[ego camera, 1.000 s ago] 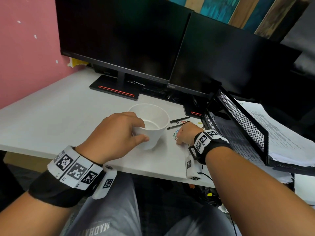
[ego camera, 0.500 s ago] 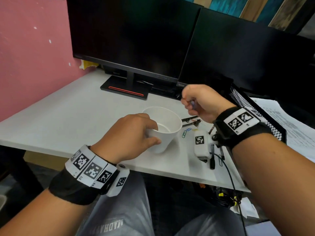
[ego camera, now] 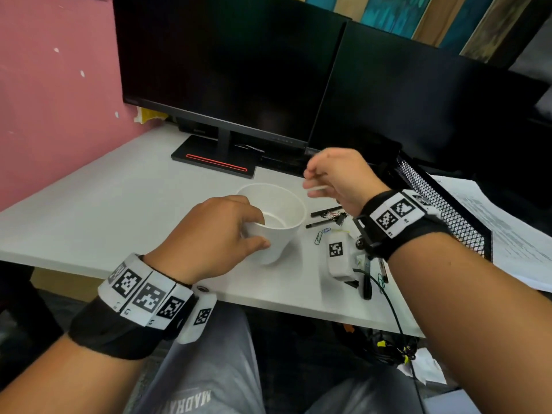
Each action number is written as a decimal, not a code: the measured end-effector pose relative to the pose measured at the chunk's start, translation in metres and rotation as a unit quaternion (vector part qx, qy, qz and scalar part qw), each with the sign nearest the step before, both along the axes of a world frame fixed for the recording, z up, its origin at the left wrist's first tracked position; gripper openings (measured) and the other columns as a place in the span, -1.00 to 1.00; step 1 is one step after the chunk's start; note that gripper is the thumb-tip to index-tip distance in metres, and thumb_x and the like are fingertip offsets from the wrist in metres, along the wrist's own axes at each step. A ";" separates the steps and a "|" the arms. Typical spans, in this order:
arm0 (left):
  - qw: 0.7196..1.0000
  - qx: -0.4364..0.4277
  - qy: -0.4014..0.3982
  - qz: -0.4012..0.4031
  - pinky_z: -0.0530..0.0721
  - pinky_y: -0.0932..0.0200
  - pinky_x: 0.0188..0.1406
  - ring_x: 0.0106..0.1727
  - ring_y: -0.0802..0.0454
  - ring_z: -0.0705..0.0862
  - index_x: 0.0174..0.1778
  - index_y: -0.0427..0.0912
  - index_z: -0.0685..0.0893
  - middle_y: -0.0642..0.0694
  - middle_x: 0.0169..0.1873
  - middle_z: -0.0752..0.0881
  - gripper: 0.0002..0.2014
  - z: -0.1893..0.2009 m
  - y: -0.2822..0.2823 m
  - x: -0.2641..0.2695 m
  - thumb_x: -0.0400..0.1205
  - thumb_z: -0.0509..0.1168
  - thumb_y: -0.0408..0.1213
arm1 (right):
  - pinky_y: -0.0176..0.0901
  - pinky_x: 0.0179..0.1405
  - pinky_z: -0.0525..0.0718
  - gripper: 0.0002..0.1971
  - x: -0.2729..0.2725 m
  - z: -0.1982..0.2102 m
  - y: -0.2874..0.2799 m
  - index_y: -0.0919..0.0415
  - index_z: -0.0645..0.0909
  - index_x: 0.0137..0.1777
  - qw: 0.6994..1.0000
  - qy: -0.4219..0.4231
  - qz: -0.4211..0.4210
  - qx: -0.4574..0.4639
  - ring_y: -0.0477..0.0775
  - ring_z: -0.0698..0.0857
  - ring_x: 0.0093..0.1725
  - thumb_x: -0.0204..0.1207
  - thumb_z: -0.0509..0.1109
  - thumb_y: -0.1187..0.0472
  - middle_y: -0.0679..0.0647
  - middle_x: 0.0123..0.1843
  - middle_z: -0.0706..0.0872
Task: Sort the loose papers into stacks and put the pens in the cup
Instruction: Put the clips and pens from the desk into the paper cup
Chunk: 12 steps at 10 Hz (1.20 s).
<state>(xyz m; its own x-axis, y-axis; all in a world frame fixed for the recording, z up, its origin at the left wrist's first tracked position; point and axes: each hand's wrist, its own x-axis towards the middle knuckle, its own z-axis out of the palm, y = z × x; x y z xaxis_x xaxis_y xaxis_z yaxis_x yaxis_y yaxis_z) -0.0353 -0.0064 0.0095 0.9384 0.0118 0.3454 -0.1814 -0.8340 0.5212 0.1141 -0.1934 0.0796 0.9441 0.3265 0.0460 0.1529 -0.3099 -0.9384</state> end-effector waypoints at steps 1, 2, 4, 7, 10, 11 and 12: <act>1.000 0.000 -0.001 0.003 0.51 0.17 -0.13 -0.17 0.17 0.62 0.11 0.08 0.84 0.17 -0.09 0.68 -0.73 -0.001 0.003 0.001 0.55 0.55 0.07 | -0.06 -0.21 0.81 -0.83 0.025 -0.032 -0.024 0.29 0.76 0.18 0.975 0.029 -0.048 -0.213 0.14 0.79 -0.07 0.71 0.38 0.33 0.15 0.01 0.78; 1.000 -0.001 -0.003 0.005 0.49 0.18 -0.14 -0.18 0.18 0.61 0.13 0.09 0.84 0.19 -0.09 0.68 -0.71 -0.001 0.005 0.002 0.55 0.55 0.08 | -0.19 -0.30 0.70 -0.69 0.043 -0.059 -0.039 0.26 0.74 0.40 0.918 0.022 -0.018 -0.395 -0.04 0.69 -0.20 0.69 0.42 0.26 0.05 0.01 0.73; 1.000 0.001 0.004 0.004 0.44 0.27 -0.23 -0.20 0.21 0.60 0.14 0.10 0.84 0.20 -0.10 0.67 -0.71 -0.002 0.008 0.004 0.55 0.55 0.08 | 0.04 0.17 0.81 -0.61 0.049 -0.084 -0.033 0.20 0.73 0.44 0.847 -0.005 -0.007 -0.531 0.16 0.70 0.02 0.63 0.37 0.25 0.23 0.30 0.81; 1.000 0.000 0.008 0.007 0.47 0.18 -0.16 -0.16 0.15 0.63 0.15 0.09 0.84 0.17 -0.07 0.69 -0.70 -0.002 0.007 0.003 0.55 0.55 0.08 | -0.22 -0.33 0.72 -0.71 0.055 -0.093 -0.033 0.26 0.79 0.29 0.856 -0.015 -0.031 -0.516 0.08 0.81 -0.12 0.59 0.45 0.30 0.21 0.16 0.86; 1.000 -0.002 0.011 0.003 0.52 0.14 -0.12 -0.13 0.12 0.65 0.13 0.10 0.84 0.16 -0.07 0.70 -0.72 -0.003 0.003 0.004 0.56 0.54 0.08 | -0.18 -0.56 0.65 -0.84 0.054 -0.077 -0.043 0.24 0.60 -0.16 0.947 0.146 -0.146 -0.244 0.09 0.56 -0.46 0.67 0.40 0.39 0.18 -0.29 0.61; 1.000 -0.001 0.013 -0.002 0.48 0.17 -0.14 -0.16 0.15 0.64 0.12 0.11 0.84 0.18 -0.09 0.68 -0.73 -0.004 0.000 0.004 0.56 0.55 0.07 | -0.19 -0.54 0.37 -0.75 0.046 -0.071 -0.039 0.26 0.62 -0.23 0.923 0.124 -0.122 -0.344 0.04 0.40 -0.52 0.71 0.29 0.32 0.12 -0.36 0.57; 1.000 0.004 0.013 -0.008 0.51 0.16 -0.13 -0.16 0.15 0.64 0.13 0.10 0.85 0.18 -0.08 0.69 -0.73 -0.004 -0.004 0.002 0.56 0.55 0.07 | -0.20 -0.42 0.49 -0.65 0.034 -0.078 -0.035 0.22 0.70 -0.23 0.877 0.067 -0.038 -0.474 0.03 0.59 -0.44 0.63 0.43 -0.05 0.06 -0.29 0.76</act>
